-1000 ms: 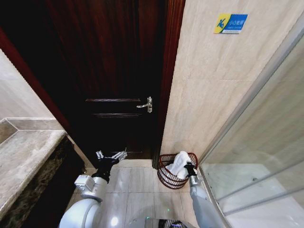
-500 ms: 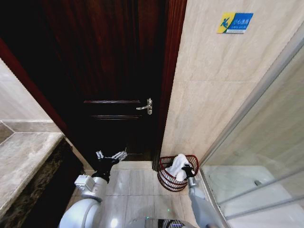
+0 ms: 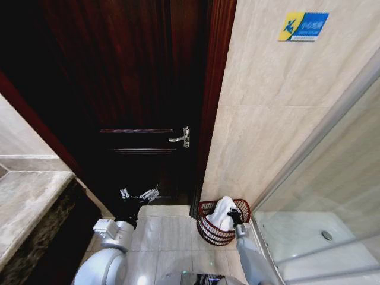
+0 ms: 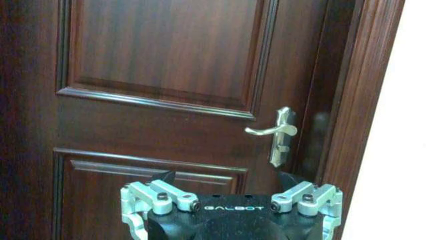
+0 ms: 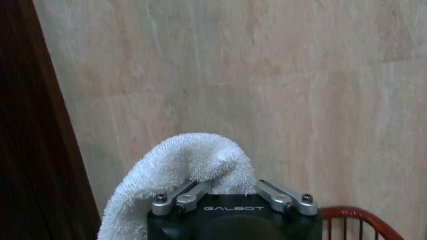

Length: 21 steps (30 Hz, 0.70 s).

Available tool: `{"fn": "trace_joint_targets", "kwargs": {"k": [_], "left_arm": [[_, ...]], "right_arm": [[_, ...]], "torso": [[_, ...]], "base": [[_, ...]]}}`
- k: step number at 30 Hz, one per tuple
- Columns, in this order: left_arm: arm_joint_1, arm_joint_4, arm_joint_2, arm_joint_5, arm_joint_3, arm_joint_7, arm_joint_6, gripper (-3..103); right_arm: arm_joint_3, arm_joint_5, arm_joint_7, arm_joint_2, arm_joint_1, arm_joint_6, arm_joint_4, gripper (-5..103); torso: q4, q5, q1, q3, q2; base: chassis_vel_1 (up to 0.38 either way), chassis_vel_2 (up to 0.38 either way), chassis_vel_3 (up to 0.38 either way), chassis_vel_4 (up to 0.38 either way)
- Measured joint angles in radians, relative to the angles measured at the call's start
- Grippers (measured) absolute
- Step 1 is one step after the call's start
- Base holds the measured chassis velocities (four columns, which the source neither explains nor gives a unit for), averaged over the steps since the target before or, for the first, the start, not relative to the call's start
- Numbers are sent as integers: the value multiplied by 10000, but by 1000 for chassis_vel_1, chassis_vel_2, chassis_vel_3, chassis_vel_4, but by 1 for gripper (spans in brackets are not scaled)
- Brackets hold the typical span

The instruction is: Discard the used towel into the hamper.

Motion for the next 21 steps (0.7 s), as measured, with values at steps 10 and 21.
{"fn": "trace_joint_targets", "kwargs": {"k": [10, 21], "left_arm": [[1, 0, 0, 0, 0, 0, 0, 100], [1, 0, 0, 0, 0, 0, -1, 100]], "right_arm": [[23, -1597, 1029, -40, 432, -1800, -102, 7], [47, -2361, 337, 266, 1379, -4103, -414, 7]], "torso": [[-1, -4, -8, -2, 3], [1, 0, -4, -1, 2]], "base": [[0, 0, 0, 0], [0, 0, 0, 0]]}}
